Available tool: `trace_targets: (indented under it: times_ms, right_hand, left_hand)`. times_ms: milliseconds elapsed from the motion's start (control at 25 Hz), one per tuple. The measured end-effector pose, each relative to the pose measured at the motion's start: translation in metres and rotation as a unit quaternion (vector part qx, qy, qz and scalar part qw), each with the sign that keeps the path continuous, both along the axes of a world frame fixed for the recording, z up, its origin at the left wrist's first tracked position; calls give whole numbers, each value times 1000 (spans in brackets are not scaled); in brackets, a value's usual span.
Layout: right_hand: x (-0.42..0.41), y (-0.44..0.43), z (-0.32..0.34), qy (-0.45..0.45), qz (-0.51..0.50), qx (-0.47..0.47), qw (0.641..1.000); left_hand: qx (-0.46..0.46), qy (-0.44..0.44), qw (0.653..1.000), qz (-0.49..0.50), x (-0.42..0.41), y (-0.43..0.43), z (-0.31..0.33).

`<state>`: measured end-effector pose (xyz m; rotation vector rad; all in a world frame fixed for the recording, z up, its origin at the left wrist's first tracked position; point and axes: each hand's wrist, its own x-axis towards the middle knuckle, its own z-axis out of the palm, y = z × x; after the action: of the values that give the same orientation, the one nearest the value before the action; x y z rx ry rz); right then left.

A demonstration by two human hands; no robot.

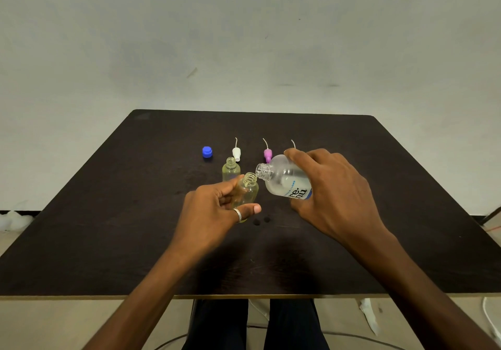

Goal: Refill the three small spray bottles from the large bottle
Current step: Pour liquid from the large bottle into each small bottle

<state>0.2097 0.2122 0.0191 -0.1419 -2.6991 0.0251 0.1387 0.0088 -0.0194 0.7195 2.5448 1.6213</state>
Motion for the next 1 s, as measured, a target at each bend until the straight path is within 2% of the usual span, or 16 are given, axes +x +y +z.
trace_targets:
  times_ms: [1000]
  right_hand:
    - [-3, 0, -8, 22, -1, 44, 999]
  left_hand:
    - [-25, -12, 1000, -13, -3, -1, -11]
